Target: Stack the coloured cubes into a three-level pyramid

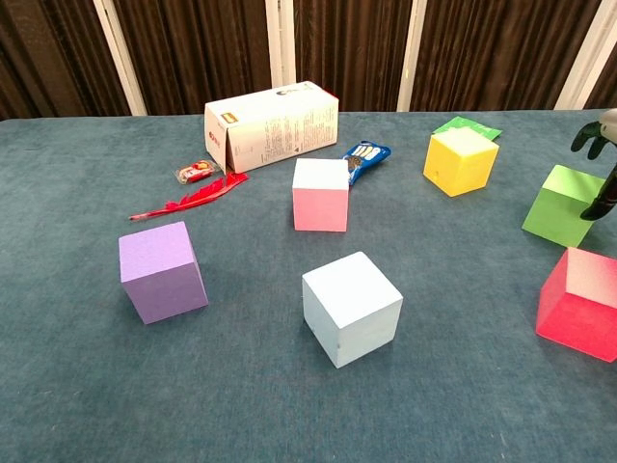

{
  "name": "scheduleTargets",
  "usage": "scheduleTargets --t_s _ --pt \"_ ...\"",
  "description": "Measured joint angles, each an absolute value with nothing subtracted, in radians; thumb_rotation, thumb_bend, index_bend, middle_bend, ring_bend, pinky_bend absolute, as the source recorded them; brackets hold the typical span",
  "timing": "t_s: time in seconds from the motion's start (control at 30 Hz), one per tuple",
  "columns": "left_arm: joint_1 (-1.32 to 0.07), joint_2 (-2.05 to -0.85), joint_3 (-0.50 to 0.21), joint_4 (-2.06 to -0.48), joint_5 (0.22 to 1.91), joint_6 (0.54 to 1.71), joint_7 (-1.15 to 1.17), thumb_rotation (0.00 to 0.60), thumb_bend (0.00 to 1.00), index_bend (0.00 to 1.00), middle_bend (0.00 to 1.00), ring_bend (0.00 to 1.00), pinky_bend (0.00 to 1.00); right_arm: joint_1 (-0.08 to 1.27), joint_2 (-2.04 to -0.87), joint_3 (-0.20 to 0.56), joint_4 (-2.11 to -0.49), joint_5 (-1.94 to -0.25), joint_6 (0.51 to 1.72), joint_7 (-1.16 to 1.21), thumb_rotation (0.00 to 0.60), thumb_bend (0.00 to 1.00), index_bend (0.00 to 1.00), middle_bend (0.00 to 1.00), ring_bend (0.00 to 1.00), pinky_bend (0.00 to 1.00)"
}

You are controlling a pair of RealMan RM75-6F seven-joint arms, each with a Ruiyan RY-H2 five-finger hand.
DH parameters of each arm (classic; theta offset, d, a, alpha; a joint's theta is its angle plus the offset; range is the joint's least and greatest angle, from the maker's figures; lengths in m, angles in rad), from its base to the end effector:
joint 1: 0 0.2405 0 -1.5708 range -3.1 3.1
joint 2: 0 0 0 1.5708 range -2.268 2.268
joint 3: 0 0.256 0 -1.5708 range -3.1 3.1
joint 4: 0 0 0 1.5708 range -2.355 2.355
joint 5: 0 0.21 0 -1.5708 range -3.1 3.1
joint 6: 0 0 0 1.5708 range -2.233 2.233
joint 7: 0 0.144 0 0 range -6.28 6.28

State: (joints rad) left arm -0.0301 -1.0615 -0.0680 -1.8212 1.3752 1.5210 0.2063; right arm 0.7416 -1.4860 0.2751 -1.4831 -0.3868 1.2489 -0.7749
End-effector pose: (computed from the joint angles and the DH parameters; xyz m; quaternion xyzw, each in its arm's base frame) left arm -0.2964 0.1645 0.1713 -0.5539 -0.4040 -0.3435 0.6418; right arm -0.2327 -0.3701 0.0552 0.5575 -0.4655 0.1957 0.6589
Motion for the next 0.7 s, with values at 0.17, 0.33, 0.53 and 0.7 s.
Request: scheduleTargets --t_s 0.17,0.33,0.53,0.7 --pt "-0.032 -1.064 -0.066 -1.823 1.373 1.517 0.214 0.600 0.32 0.05 0.00 0.00 0.00 0.738 -1.489 0.277 -1.475 -0.386 1.243 -0.780 0.600 0.12 0.24 0.26 0.07 0.00" --pt "-0.032 -1.065 -0.067 -1.823 1.372 1.518 0.216 0.600 0.32 0.05 0.00 0.00 0.00 0.737 -1.502 0.278 -1.460 -0.386 1.238 -0.780 0.600 0.14 0.24 0.28 0.09 0.00" --pt "-0.032 -1.063 -0.068 -1.825 1.366 1.518 0.215 0.600 0.32 0.06 0.00 0.00 0.00 0.738 -1.529 0.285 -1.418 -0.384 1.236 -0.780 0.600 0.17 0.25 0.31 0.11 0.00" --pt "-0.032 -1.061 -0.070 -1.825 1.362 1.518 0.211 0.600 0.32 0.06 0.00 0.00 0.00 0.739 -1.549 0.293 -1.383 -0.373 1.225 -0.787 0.600 0.17 0.28 0.32 0.12 0.00"
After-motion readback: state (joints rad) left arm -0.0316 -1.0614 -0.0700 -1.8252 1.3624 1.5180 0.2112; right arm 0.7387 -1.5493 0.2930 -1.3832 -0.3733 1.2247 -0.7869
